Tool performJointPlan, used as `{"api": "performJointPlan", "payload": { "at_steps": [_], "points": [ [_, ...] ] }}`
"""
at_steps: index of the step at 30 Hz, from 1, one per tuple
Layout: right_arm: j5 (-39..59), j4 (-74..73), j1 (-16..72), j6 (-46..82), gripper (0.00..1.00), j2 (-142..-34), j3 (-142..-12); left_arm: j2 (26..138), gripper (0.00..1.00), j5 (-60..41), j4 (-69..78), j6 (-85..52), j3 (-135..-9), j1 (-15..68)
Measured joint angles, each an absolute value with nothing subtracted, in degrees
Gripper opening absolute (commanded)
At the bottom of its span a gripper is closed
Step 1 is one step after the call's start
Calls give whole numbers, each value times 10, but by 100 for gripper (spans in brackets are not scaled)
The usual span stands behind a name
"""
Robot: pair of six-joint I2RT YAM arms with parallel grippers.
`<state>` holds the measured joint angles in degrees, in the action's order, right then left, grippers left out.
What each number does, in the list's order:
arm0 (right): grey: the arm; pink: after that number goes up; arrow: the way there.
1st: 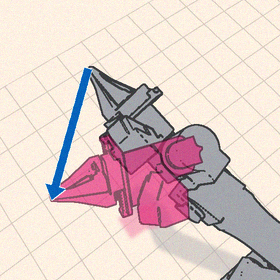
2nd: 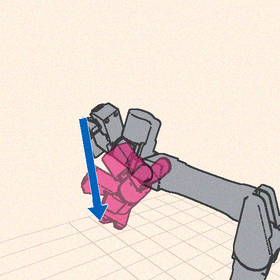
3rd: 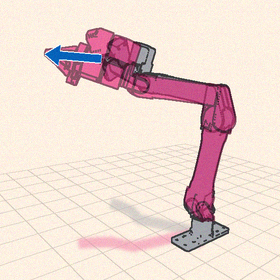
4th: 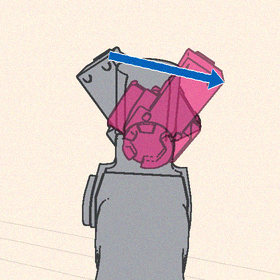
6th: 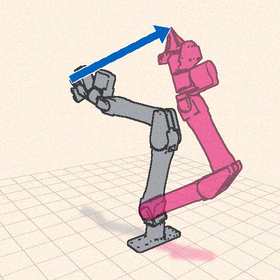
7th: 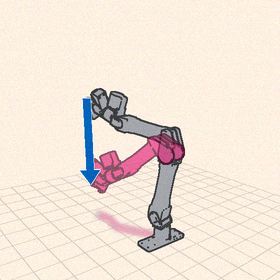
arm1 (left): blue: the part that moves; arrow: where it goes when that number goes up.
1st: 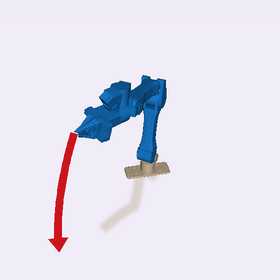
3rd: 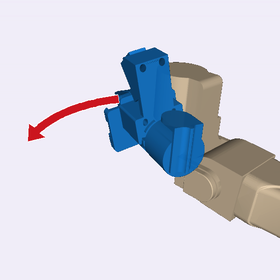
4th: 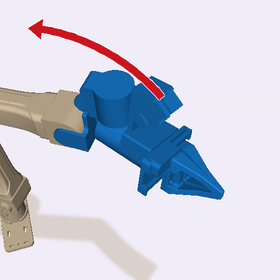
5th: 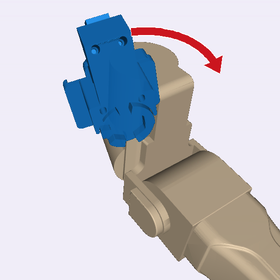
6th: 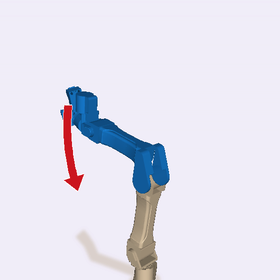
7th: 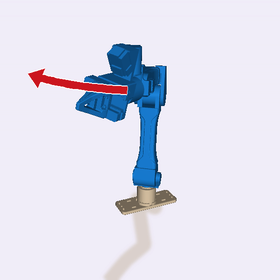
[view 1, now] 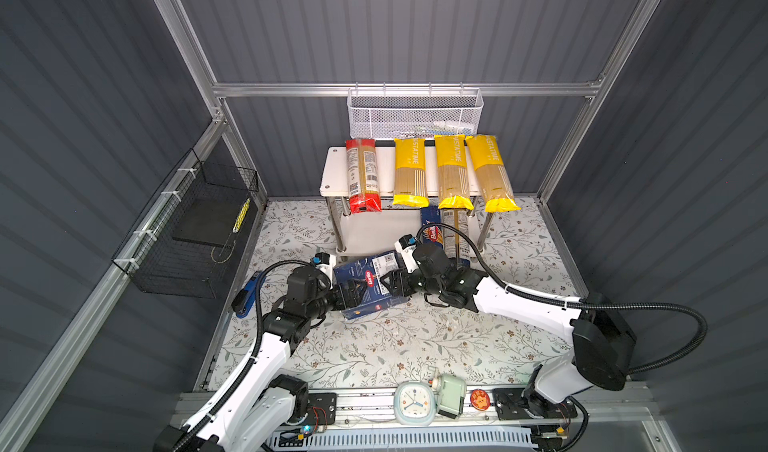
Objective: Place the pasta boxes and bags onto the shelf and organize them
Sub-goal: 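Lift and carry the wide box with both grippers toward the lower shelf tier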
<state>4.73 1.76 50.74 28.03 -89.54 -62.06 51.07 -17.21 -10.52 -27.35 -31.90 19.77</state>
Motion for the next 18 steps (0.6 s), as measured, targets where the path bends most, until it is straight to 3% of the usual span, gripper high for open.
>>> {"api": "performJointPlan", "payload": {
  "at_steps": [18],
  "points": [
    [47, -5, 480, 280, 75, -896, -634, 597, 99, -169, -44, -251, -357, 197]
  ]
}}
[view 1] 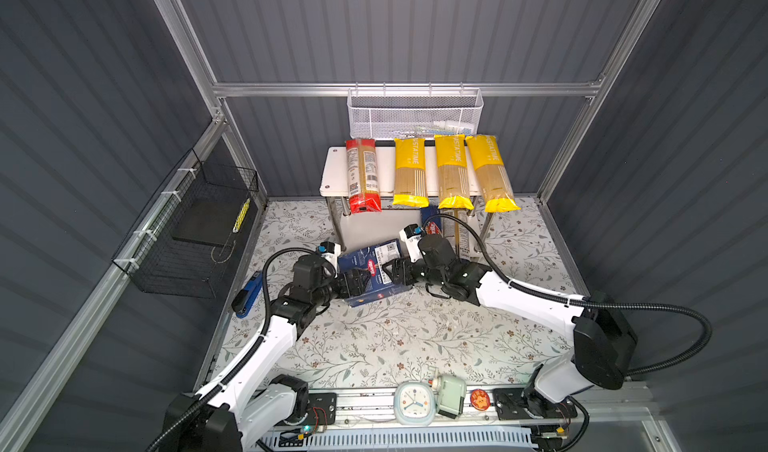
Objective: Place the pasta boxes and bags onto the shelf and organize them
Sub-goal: 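Lift and carry the wide box with both grippers toward the lower shelf tier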
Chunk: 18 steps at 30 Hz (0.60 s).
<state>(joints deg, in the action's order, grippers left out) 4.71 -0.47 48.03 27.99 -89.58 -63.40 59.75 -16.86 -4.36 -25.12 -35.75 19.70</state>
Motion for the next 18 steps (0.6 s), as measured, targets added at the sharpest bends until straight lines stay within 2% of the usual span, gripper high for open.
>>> {"api": "performJointPlan", "payload": {
  "at_steps": [18],
  "points": [
    [51, -32, 457, 287, 76, -915, -611, 680, 99, -154, 37, -235, -399, 196]
  ]
}}
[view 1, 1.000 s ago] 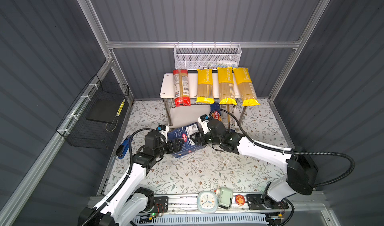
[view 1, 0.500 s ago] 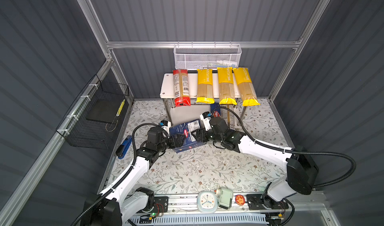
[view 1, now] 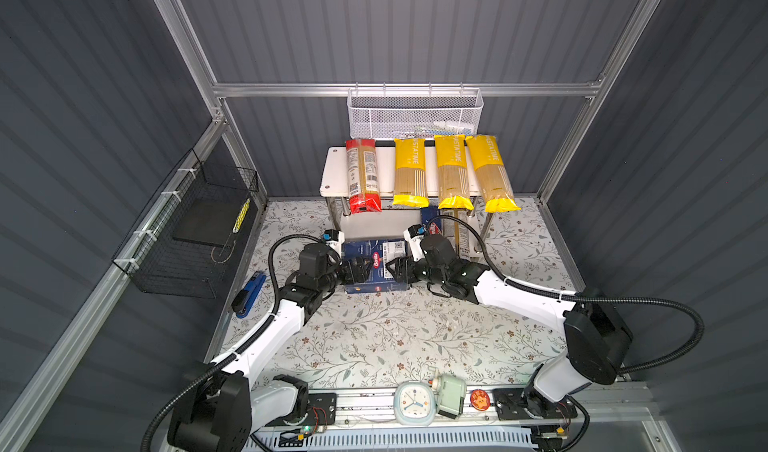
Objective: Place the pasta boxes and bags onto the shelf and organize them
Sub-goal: 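Lift and carry the wide box with both grippers toward the lower shelf tier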
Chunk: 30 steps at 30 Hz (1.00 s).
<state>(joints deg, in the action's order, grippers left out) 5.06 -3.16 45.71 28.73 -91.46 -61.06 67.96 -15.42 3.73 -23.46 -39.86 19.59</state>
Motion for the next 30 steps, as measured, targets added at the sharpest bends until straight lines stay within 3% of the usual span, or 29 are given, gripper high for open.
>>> {"api": "performJointPlan", "payload": {
  "at_steps": [30],
  "points": [
    [67, -97, 403, 311, 79, -972, -620, 831, 99, -145, 110, -226, -503, 196]
  ]
}}
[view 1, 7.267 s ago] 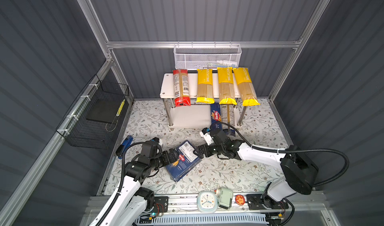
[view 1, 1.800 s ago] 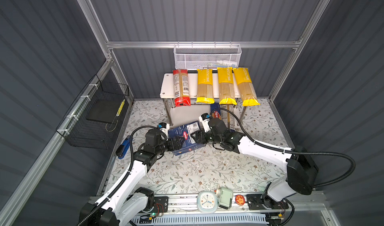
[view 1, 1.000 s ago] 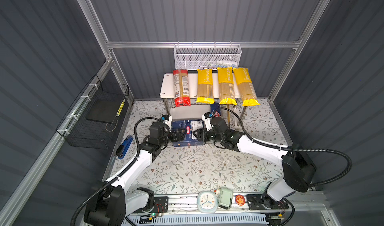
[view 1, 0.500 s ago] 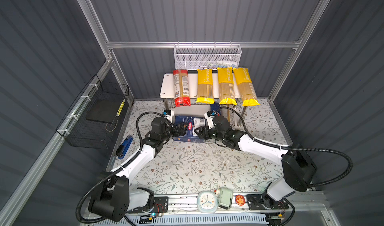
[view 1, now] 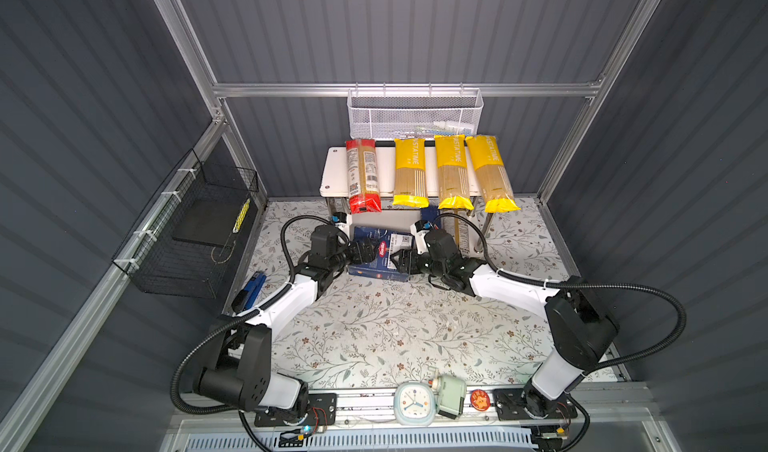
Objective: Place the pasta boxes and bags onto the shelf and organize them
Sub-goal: 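Lift and carry the wide box with both grippers toward the lower shelf tier, then lower the wide box onto the lower tier and open the left gripper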
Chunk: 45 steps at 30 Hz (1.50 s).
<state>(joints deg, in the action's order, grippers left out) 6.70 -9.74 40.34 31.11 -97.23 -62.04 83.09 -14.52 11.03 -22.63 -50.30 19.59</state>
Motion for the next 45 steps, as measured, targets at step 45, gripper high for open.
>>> {"api": "performJointPlan", "payload": {
  "at_steps": [45],
  "points": [
    [66, -148, 353, 330, 90, -1001, -667, 913, 99, -19, -5, -213, -643, 207]
  ]
}}
